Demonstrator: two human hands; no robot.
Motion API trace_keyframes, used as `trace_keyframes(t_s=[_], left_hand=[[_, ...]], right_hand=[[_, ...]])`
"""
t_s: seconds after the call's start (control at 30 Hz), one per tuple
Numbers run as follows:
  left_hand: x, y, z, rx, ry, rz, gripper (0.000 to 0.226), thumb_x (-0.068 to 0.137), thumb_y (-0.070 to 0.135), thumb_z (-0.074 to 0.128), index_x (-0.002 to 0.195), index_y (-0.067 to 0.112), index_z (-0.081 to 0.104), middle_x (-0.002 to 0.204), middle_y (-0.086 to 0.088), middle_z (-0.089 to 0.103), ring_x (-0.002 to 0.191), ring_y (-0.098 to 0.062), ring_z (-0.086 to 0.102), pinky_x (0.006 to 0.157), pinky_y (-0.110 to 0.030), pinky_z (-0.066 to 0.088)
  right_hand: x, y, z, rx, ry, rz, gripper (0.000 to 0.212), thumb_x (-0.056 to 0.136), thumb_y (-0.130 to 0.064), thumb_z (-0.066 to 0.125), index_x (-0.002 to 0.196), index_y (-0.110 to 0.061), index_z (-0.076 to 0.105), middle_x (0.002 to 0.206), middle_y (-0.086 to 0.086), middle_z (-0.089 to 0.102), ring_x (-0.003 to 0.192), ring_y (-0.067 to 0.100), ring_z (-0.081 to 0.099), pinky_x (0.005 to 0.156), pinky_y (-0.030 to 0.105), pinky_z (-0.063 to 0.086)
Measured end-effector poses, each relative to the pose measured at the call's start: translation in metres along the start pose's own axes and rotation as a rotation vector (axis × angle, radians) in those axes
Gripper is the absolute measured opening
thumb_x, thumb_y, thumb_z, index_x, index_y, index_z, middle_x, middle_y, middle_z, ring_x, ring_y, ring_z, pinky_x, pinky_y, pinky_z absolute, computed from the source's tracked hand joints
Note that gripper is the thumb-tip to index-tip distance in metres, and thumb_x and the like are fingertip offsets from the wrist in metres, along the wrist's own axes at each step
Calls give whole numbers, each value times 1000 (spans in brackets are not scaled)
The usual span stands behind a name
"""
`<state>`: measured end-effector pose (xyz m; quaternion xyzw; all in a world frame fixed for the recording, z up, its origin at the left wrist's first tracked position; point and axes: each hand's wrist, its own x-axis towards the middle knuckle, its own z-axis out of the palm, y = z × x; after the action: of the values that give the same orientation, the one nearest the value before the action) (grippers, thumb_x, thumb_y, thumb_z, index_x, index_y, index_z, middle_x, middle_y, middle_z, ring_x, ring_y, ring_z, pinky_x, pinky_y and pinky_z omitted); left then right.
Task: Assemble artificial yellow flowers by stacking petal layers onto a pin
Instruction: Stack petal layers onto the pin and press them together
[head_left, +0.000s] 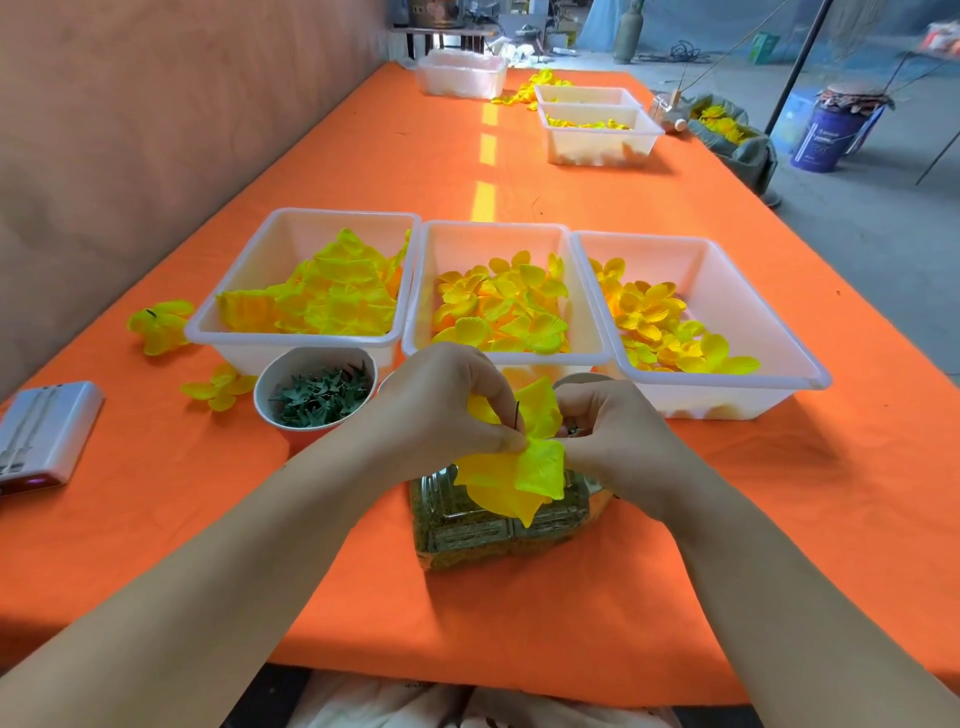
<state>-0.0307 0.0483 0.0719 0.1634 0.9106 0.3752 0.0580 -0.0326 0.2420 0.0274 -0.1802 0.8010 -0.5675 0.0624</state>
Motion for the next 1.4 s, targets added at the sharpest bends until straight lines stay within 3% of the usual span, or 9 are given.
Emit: trace_keyframes(t_s=[0.13,0.23,0.47,0.67,0.77,0.87,1.17,1.3,1.4], left_hand=[[-3,-1,0,-11,-25,-2,9,74,26,87,78,27,80,105,5,66,105,-19,62,92,-47,49],[-3,-1,0,-18,-27,-21,9,74,27,87,77,27,79,107,4,66,106,-21,62,93,-47,49],[-2,-4,3,-11,-12,-22,10,73,26,88,77,24,78,109,4,67,109,-18,61,97,-45,46],[-1,-3,4,-1,-2,-20,10,74,28,87,76,26,77,111,9,64,109,-15,61,97,-44,46],[-2,-3,4,6,4,-22,10,74,29,87,75,27,77,112,11,63,109,-13,60,98,-44,45],[-2,-3,4,-1,-2,-17,10,73,28,87,74,28,76,112,12,62,108,-12,60,98,-44,44],[-6,-6,5,-11,24,12,16,73,26,87,71,34,73,111,13,62,106,-11,60,95,-41,44],[-6,-5,5,7,27,21,20,73,26,87,69,36,71,111,13,62,109,-8,59,98,-39,42],[-5,-4,5,23,31,34,24,73,26,88,67,38,67,111,12,62,109,-10,59,98,-40,43]], right_hand=[[0,-3,0,45,-50,17,28,64,-39,87,88,-26,81,86,16,63,81,34,60,81,58,51],[2,-3,-1,48,-58,48,30,64,-38,85,90,-24,81,94,25,62,84,28,59,85,61,50],[-3,-1,-16,74,138,143,4,86,-14,76,86,-18,75,82,-2,73,76,7,65,72,23,49],[-30,-11,-17,-204,110,203,58,73,-68,72,63,-11,67,53,3,51,50,13,46,53,30,36],[-37,-13,-15,-189,-4,251,39,76,-46,79,62,-13,64,61,11,54,56,11,46,58,30,36],[-37,-11,-12,-149,40,256,27,87,-29,72,66,-15,64,59,-5,51,58,9,44,61,30,36],[-38,-2,0,-439,213,217,21,84,-25,71,65,-25,61,60,-14,58,57,2,51,54,17,34],[-37,-15,7,-589,489,-162,9,78,-17,76,78,-23,69,79,-17,60,77,-2,56,69,16,42],[-34,-24,15,-633,434,-373,3,77,-23,76,80,-21,75,83,-6,63,86,17,63,72,38,49]])
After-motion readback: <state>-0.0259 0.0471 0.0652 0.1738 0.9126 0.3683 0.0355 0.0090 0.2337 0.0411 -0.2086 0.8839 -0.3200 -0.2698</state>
